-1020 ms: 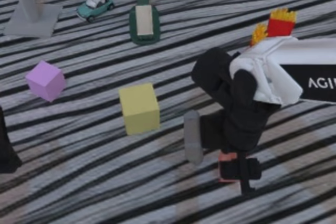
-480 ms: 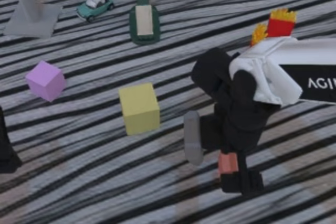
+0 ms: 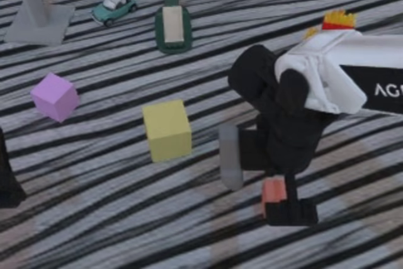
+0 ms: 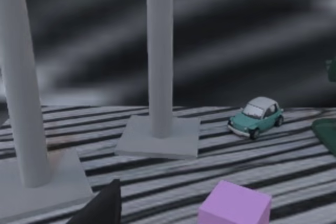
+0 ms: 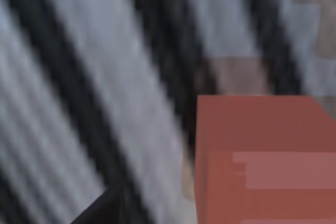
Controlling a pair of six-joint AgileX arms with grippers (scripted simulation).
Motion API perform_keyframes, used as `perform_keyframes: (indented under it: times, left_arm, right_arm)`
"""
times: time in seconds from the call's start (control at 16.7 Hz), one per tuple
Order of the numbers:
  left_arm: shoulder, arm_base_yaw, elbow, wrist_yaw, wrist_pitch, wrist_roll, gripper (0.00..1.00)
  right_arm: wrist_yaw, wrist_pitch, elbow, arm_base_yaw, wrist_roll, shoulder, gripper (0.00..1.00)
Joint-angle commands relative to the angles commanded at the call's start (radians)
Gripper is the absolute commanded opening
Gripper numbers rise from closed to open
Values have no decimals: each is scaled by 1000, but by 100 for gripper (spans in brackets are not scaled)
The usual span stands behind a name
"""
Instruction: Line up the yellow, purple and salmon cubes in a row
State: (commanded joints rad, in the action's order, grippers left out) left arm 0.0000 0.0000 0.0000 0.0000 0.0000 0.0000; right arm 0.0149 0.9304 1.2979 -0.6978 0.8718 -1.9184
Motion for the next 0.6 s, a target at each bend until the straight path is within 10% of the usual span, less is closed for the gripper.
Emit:
perform_keyframes:
  times: [0.6]
  left_arm:
    - [0,0,0,0,0,0,100]
  right_arm:
    - [0,182,112,2,1,63,100]
